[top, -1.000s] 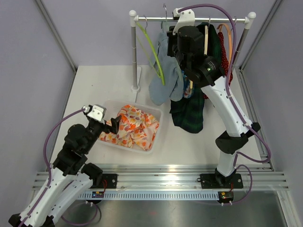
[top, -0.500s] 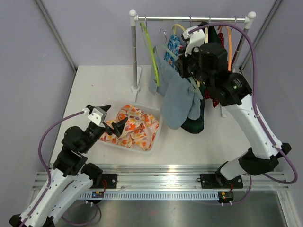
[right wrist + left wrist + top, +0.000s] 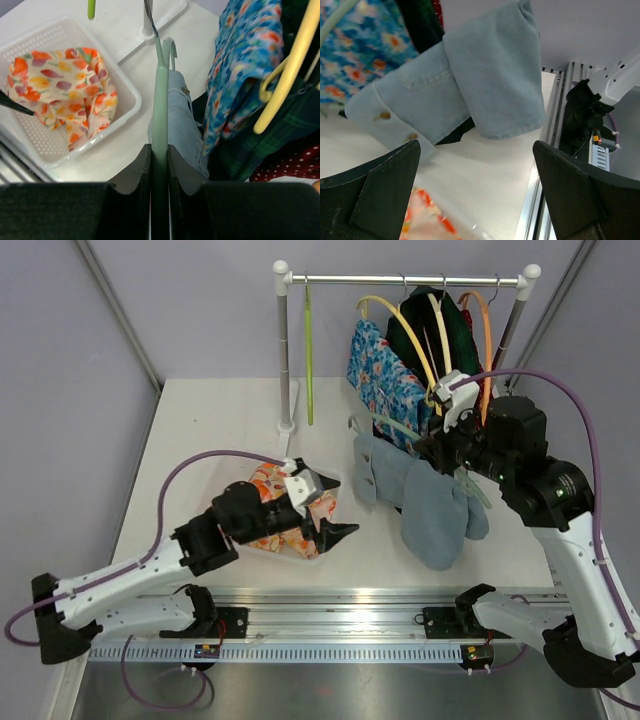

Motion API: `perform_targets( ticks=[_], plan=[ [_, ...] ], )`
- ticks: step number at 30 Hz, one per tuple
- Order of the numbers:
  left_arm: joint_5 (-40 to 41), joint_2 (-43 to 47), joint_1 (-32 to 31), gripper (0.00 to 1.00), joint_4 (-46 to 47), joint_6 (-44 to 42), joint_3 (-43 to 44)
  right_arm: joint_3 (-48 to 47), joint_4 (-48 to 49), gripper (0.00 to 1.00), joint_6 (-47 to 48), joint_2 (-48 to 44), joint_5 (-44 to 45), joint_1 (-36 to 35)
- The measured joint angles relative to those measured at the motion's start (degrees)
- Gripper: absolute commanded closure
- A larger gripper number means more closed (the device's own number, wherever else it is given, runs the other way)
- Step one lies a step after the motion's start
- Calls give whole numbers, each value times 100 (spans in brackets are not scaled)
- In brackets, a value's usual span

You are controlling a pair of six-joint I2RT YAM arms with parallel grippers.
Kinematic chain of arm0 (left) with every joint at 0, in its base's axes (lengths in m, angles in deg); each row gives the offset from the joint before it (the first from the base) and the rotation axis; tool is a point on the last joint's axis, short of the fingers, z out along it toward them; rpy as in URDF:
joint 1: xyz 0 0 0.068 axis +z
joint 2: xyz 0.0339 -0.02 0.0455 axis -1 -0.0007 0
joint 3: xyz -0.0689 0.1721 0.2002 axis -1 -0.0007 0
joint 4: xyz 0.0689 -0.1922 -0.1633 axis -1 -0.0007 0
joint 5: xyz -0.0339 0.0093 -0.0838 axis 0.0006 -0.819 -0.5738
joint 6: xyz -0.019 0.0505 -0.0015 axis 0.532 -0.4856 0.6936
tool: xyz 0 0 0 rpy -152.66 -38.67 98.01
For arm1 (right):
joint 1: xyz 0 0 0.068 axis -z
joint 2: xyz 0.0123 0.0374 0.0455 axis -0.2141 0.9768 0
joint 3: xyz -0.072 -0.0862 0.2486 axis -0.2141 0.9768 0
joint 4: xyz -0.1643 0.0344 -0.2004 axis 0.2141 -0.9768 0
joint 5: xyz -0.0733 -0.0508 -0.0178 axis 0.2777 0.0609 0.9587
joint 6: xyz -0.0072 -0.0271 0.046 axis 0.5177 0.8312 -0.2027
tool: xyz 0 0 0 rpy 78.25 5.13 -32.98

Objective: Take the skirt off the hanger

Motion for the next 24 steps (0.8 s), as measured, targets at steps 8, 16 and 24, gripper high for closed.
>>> perform_targets(
  ticks=[8, 16, 24],
  plan=[
    [1300, -2037, -1357, 1, 1126, 409, 225, 678, -306, 100, 28, -568, -715, 382],
    [1727, -3300, -1672, 1, 2085, 1344, 321, 887, -162, 100, -157, -605, -1281, 595],
    [2146, -3847, -1696, 26, 2404, 1976, 1069, 992, -39, 100, -273, -608, -1600, 774]
  ],
)
